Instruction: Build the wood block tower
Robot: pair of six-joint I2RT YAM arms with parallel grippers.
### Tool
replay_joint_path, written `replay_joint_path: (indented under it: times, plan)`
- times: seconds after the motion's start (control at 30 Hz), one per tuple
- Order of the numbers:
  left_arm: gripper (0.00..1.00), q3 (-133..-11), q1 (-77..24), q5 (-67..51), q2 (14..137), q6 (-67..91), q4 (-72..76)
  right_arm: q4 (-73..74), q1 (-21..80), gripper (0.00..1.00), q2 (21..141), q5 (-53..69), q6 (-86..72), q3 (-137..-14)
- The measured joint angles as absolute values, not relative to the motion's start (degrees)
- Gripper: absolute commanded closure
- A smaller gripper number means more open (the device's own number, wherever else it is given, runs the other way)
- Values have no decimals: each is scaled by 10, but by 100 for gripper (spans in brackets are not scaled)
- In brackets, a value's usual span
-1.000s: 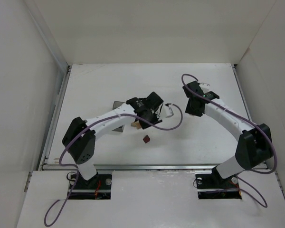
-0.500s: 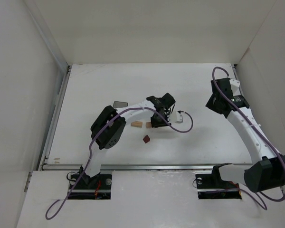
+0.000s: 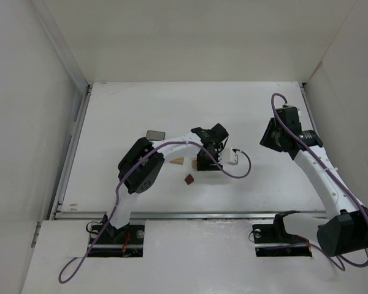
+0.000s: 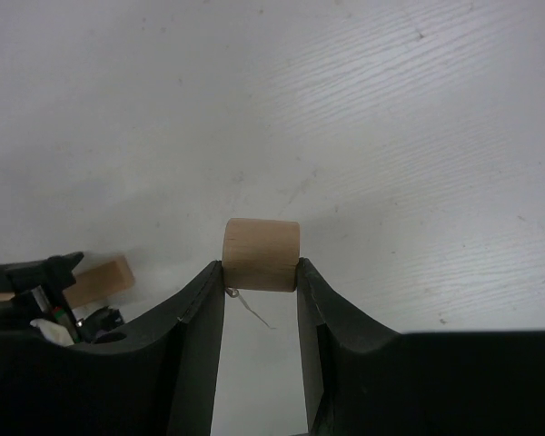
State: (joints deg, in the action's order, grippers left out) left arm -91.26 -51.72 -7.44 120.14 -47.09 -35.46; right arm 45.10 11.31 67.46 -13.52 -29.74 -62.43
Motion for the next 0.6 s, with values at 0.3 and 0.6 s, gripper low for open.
replay_joint_path:
  times: [0.3,0.6]
  plan:
    - [24,-898,-516,-87,1146,-413,-333,410,113,94,663,-39,-271,-609]
    - [26,-838,-468,-123,904,-376,-301,319,117,99,701,129,-263,-587]
